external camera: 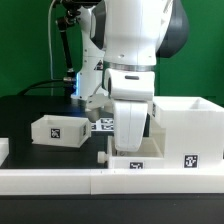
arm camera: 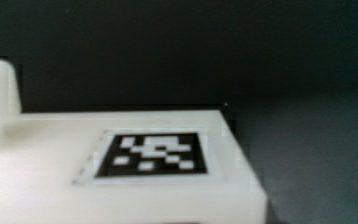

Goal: Assemble drawer

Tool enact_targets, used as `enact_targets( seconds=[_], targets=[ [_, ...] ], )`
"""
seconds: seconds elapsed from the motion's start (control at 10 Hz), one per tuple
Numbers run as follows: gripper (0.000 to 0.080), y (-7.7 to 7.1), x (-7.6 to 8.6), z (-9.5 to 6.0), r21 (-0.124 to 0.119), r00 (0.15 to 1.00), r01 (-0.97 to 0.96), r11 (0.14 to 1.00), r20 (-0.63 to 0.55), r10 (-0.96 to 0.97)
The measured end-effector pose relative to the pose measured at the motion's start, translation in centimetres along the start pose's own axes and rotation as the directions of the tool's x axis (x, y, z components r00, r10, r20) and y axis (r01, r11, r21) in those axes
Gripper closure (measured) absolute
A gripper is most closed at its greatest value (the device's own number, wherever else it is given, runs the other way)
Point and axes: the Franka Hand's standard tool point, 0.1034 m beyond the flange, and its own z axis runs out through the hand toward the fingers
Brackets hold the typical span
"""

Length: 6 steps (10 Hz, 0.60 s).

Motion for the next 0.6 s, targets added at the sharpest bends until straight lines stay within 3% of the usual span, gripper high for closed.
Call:
enact_targets(
  seconds=[0.1,0.4,0.6],
  targets=[
    [0.0758,-0.03,-0.11,-0.09,0.018,1.000,-0.001,1.000,0.004,0.001],
    [0.0758,-0.08,-0.14,0.04,0.006,1.000,0.009,1.000,0.001,-0.009],
    [0.0758,-0.03,-0.16,-0.06,0.016,0.999,0.043,0.999,0.014,-0.043]
  ],
)
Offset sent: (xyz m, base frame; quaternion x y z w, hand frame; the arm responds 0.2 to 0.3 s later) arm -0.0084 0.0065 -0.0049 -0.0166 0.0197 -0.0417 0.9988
